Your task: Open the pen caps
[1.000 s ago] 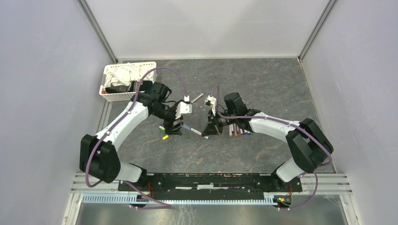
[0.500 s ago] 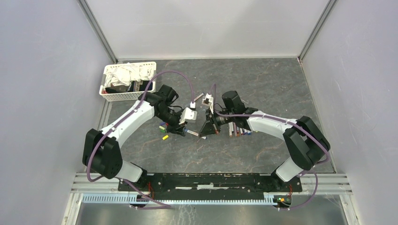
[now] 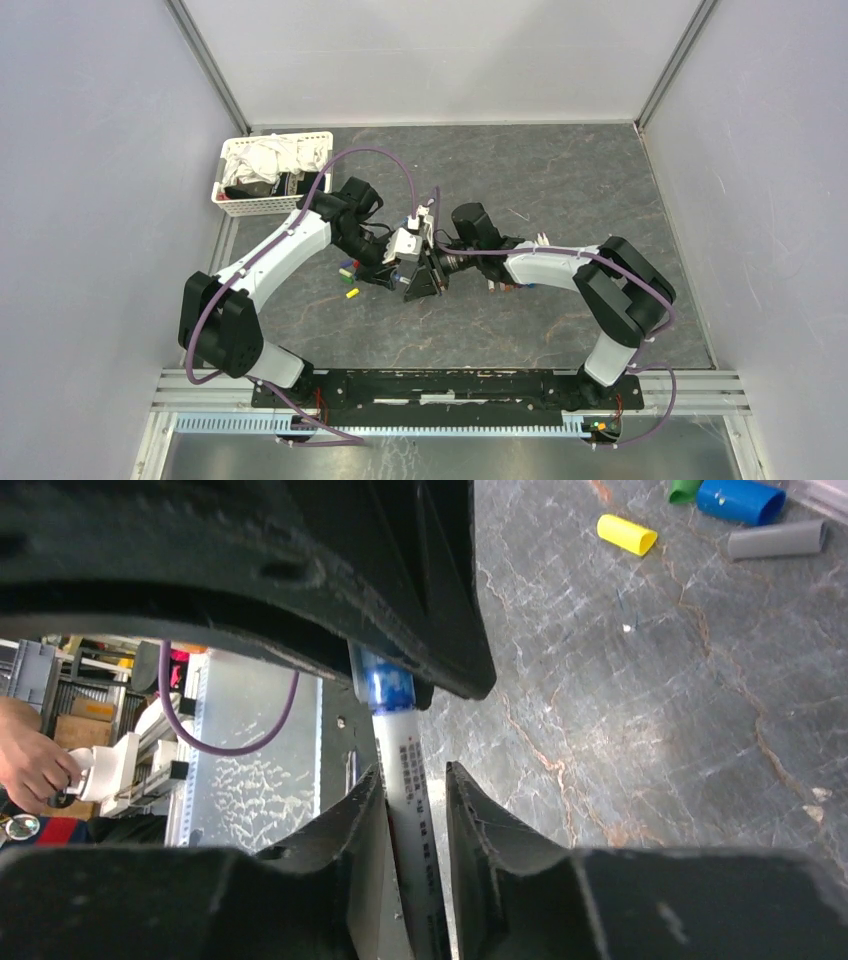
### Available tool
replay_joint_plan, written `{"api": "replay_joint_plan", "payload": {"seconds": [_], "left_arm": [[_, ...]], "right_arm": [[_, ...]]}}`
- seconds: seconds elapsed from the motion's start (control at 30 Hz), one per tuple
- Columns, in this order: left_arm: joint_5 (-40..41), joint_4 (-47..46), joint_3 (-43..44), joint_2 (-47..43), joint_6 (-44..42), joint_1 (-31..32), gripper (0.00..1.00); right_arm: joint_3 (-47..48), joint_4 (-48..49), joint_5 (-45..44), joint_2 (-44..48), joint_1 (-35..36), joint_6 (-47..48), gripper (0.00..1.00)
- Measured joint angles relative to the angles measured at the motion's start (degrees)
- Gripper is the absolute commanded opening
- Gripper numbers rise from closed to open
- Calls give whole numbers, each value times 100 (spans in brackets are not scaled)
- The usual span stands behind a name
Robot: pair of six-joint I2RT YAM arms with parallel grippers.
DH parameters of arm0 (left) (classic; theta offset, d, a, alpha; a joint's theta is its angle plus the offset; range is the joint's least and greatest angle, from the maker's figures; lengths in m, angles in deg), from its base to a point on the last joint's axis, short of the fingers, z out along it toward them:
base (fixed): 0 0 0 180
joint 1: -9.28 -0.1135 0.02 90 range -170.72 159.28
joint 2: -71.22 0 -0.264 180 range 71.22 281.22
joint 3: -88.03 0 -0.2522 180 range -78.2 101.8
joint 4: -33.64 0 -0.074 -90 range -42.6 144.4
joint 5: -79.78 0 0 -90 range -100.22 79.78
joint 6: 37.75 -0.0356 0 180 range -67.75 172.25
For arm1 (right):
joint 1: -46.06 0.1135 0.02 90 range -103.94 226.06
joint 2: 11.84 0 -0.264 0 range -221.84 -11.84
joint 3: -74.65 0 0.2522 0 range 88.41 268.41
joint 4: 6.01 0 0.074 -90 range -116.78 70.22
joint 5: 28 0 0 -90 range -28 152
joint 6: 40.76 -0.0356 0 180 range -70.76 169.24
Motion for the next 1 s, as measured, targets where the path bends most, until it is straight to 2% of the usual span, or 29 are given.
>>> {"api": "replay_joint_plan", "payload": {"seconds": [0.13, 0.23, 0.27, 0.47, 0.63, 0.9, 1.0], "left_arm": [[22, 79, 2, 0, -74, 9, 2], [26, 109, 2, 0, -166, -7, 2], [26, 133, 2, 0, -190, -9, 2], [83, 157, 24, 0, -264, 2, 2], [358, 313, 267, 50, -391, 35, 2], [848, 632, 1261, 542, -833, -1377, 2], [697, 647, 1150, 535, -896, -1416, 2]], "right_arm": [[4, 396, 24, -57, 0, -398, 21], [4, 494, 81, -76, 4, -516, 2], [4, 511, 103, -81, 4, -540, 0], [-85, 505, 70, -9, 11, -439, 0], [-509, 229, -356, 555, 22, 46, 0], [-1873, -859, -776, 1453, -247, 514, 0], [-1947, -997, -855, 1576, -297, 540, 0]]}}
